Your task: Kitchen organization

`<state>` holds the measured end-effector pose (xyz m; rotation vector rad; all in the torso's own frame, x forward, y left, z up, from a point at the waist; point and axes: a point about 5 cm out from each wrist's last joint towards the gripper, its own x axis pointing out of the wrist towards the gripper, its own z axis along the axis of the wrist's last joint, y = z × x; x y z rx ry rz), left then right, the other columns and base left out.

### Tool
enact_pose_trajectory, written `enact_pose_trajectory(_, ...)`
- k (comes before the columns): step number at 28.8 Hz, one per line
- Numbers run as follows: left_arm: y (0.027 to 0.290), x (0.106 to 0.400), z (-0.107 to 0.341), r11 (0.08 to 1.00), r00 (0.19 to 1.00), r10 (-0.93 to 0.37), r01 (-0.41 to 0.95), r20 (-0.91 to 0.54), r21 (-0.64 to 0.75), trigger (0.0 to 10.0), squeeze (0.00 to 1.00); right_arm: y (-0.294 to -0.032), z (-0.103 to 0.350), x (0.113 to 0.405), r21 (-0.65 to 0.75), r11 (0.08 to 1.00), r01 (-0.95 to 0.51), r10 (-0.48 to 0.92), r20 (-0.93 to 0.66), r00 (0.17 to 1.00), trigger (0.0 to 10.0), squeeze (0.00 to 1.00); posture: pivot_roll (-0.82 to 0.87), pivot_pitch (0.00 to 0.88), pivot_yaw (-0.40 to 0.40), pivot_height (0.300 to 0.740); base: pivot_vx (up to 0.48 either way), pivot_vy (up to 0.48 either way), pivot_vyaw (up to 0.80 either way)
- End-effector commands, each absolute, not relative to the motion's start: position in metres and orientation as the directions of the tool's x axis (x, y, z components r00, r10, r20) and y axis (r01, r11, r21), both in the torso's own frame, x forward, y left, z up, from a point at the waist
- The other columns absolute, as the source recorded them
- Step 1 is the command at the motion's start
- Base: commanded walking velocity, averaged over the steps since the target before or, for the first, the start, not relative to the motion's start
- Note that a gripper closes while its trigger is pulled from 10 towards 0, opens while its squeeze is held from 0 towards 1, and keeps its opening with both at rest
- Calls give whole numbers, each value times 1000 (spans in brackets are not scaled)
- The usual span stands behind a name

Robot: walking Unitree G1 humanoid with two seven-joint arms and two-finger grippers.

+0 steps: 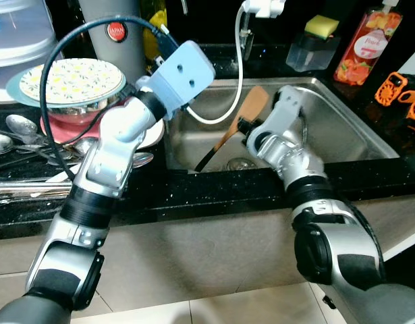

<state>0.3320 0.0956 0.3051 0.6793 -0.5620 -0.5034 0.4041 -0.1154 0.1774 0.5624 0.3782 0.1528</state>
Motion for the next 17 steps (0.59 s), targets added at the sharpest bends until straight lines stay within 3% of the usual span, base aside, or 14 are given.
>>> enact_pose_trajectory(1, 90, 327, 301, 665, 733, -611, 272, 298, 695, 10000, 0, -111, 178, 406, 548, 835, -48, 253, -304, 919, 10000, 0, 147, 0, -83, 740, 0, 0, 0)
enact_pose_trajectory(8, 91, 324, 299, 663, 746, -605, 276, 281, 696, 10000, 0, -105, 174, 407, 542, 839, -55, 261, -313, 913, 10000, 0, 169, 0, -90, 740, 0, 0, 0)
enact_pose_trajectory(9, 91, 323, 298, 664, 750, -601, 275, 277, 695, 10000, 0, -105, 173, 407, 538, 841, -50, 257, -316, 913, 10000, 388, 170, 0, -89, 740, 0, 0, 0)
enact_pose_trajectory(10, 92, 322, 297, 664, 755, -597, 275, 271, 696, 10000, 0, -108, 174, 408, 541, 840, -43, 247, -310, 918, 10000, 1000, 169, 0, -84, 740, 0, 0, 0)
enact_pose_trajectory(17, 93, 322, 294, 660, 762, -593, 276, 259, 699, 10000, 0, -115, 179, 411, 549, 835, -29, 224, -291, 930, 10000, 1000, 162, 0, -73, 740, 0, 0, 0)
